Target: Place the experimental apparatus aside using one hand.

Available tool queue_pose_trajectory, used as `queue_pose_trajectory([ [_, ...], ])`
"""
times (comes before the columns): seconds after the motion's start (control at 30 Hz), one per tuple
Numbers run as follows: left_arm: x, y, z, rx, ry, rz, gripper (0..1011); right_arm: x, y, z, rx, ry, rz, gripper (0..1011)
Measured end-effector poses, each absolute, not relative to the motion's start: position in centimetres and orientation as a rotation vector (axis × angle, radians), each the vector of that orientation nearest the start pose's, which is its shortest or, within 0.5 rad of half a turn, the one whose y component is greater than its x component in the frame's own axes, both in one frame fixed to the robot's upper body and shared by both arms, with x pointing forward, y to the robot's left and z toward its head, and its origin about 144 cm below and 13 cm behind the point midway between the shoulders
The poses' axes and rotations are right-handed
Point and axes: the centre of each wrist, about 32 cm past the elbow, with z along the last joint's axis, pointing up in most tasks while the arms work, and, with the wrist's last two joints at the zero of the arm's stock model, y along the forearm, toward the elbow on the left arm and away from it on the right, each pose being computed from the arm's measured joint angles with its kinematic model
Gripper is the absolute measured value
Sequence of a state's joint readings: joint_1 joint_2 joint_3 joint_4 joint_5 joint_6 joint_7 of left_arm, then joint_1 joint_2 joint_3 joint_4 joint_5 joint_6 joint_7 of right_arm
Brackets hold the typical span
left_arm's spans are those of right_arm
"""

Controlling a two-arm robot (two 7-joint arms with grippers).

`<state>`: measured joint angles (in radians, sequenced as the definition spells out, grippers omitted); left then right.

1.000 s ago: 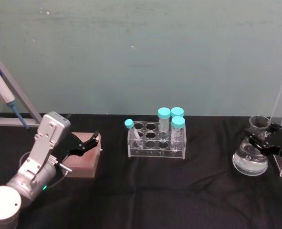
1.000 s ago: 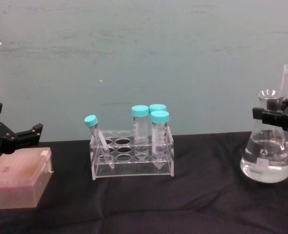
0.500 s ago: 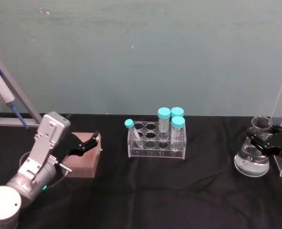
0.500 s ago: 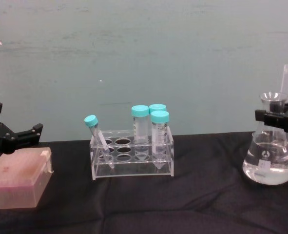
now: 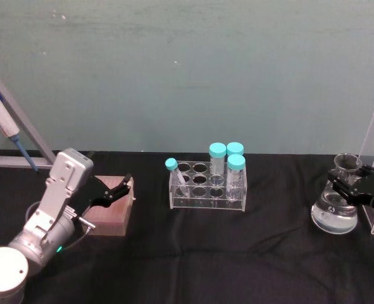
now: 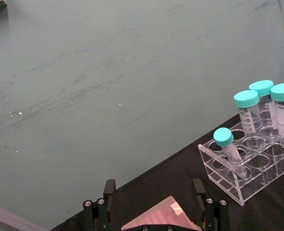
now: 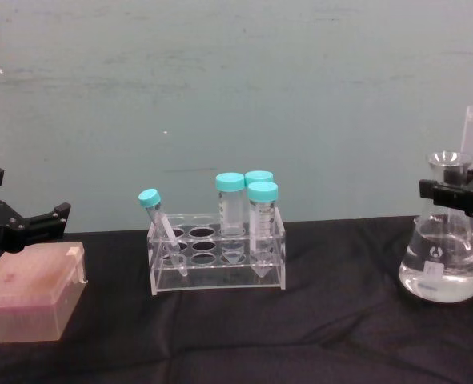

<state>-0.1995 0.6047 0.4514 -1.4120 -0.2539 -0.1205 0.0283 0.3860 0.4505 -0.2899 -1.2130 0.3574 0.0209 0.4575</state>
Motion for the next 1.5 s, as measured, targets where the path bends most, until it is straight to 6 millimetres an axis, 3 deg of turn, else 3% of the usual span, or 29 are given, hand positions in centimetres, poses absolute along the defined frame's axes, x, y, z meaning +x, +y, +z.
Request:
queue_pose_trajectory([
  [1.5, 48.86, 30.97, 113.98, 0.304, -0.285, 1.248, 1000, 56.05, -32.69, 116.97, -0.2, 0.027, -1.046, 453],
])
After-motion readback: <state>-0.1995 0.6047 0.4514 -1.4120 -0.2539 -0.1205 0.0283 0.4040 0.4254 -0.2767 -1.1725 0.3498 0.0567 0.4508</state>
